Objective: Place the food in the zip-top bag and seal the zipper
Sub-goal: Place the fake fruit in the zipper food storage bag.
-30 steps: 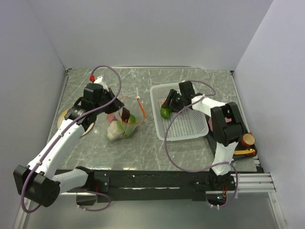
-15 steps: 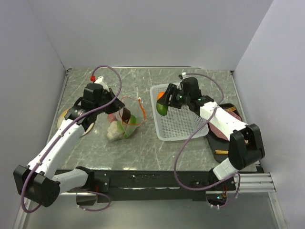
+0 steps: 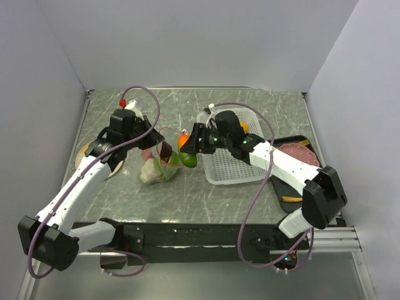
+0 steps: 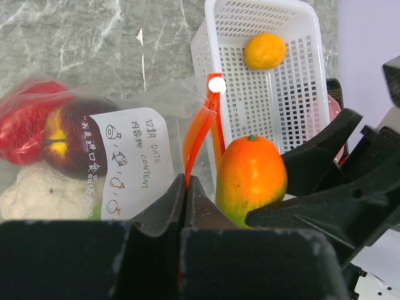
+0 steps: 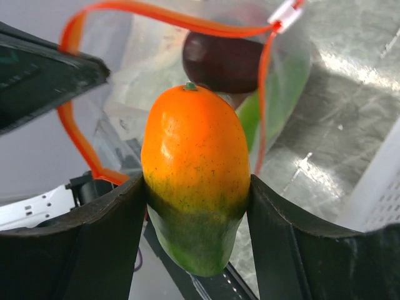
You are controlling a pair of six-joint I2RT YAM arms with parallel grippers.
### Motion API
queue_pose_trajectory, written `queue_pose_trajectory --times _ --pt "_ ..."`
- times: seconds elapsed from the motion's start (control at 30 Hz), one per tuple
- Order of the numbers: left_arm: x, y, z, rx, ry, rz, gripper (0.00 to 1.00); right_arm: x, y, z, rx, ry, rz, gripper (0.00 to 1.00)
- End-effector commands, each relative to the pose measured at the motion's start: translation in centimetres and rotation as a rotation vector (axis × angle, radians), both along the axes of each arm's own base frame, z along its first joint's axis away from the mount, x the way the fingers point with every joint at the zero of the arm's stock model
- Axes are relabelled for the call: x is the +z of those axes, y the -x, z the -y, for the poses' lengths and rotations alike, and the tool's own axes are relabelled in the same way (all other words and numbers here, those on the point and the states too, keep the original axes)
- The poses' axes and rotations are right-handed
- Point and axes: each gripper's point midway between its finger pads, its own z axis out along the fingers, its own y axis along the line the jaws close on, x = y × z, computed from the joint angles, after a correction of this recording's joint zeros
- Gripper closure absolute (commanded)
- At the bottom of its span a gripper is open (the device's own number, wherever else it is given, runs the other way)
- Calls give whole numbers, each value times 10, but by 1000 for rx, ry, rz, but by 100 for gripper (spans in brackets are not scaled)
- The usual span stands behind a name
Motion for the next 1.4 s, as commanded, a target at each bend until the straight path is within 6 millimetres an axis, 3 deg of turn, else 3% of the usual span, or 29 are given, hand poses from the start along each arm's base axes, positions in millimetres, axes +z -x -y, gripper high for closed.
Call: queue_pose_trajectory --times 0.0,0.2,0.4,0.67,0.9,1.0,1.23,1.37 --pt "20 -1 7 -38 29 55 99 56 -11 -13 8 -104 129 69" --pt "18 0 7 -33 33 56 99 66 -17 -29 41 -97 134 69" --pt "22 -3 7 -33 29 63 99 42 0 -40 89 -66 94 69" --pt "33 -3 8 -32 50 87 99 -3 -8 -39 90 74 59 69" --pt "35 -4 9 -39 49 92 99 -2 -14 -44 94 82 69 68" --pt "33 -4 9 -41 45 84 99 2 -17 -47 92 81 76 65" --pt "32 -2 7 -27 50 85 99 5 -25 -50 68 77 86 38" --pt "33 -3 8 -29 49 85 99 2 -25 -49 69 91 75 30"
